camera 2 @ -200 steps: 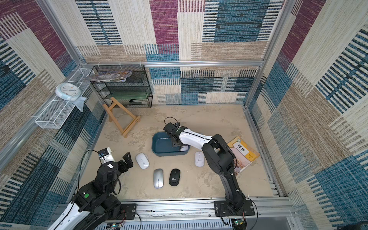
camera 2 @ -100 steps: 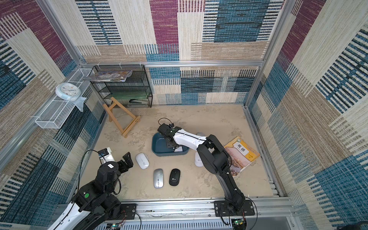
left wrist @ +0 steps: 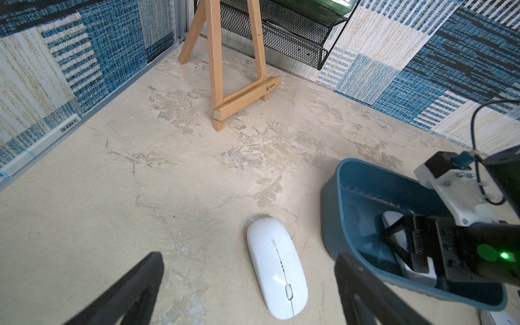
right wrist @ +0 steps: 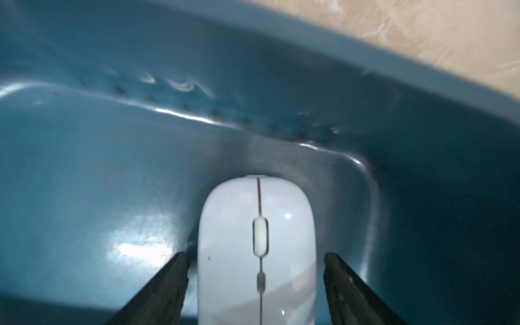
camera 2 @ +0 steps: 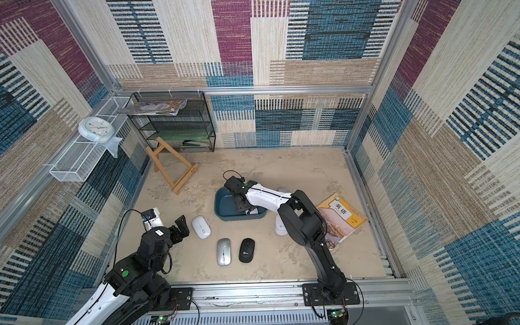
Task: Take out the mouse from the storage box
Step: Pick up the mouse from the storage box.
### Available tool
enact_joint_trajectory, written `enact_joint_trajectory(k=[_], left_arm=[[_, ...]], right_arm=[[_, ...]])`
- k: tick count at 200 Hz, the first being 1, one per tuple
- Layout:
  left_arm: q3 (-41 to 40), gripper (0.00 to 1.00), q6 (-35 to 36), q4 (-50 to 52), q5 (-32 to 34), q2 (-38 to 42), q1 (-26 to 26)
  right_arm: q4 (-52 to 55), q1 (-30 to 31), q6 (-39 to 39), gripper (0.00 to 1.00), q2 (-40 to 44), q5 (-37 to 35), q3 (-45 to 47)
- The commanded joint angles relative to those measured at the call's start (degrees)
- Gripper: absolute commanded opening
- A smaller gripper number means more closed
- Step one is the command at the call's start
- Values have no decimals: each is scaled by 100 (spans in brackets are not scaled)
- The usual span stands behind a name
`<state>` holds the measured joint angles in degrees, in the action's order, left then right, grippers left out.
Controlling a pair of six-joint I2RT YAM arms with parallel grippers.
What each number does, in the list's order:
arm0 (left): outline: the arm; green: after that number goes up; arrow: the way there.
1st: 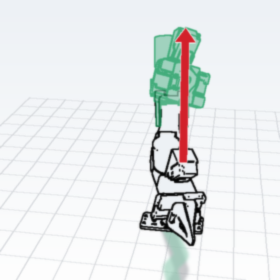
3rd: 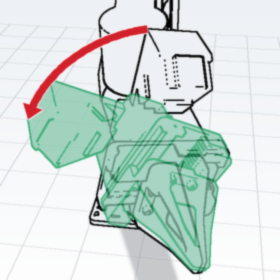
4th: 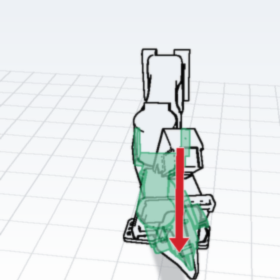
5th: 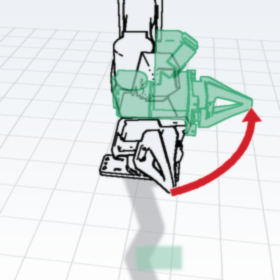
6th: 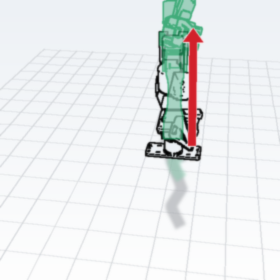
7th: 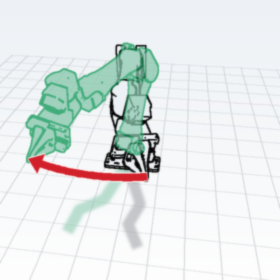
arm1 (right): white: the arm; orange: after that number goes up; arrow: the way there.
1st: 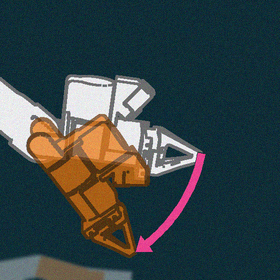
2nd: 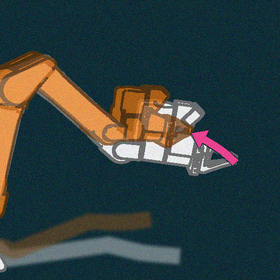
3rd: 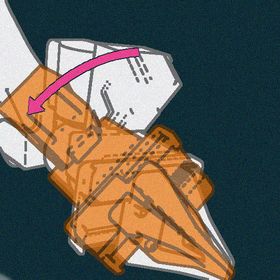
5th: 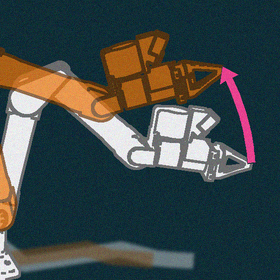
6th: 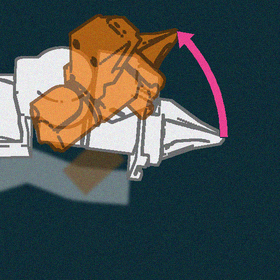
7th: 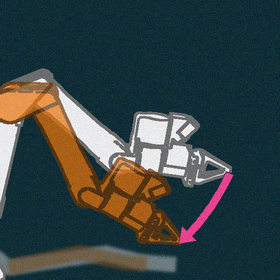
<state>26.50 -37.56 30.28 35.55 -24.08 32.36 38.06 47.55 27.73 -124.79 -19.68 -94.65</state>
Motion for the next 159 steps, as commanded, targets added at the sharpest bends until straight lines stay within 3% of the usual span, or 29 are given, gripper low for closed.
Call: enact_joint_trajectory(k=[1,56,159], left_arm=[[24,99,4,-111,74,-9,-10],[22,99,12,-121,130,-51,-7],[47,99,58,-119,163,-90,-10]], right_arm=[[-18,0,-45,73,-44,86,-36],[-53,0,-30,58,124,-8,-36],[227,63,65,54,877,-227,-27]])
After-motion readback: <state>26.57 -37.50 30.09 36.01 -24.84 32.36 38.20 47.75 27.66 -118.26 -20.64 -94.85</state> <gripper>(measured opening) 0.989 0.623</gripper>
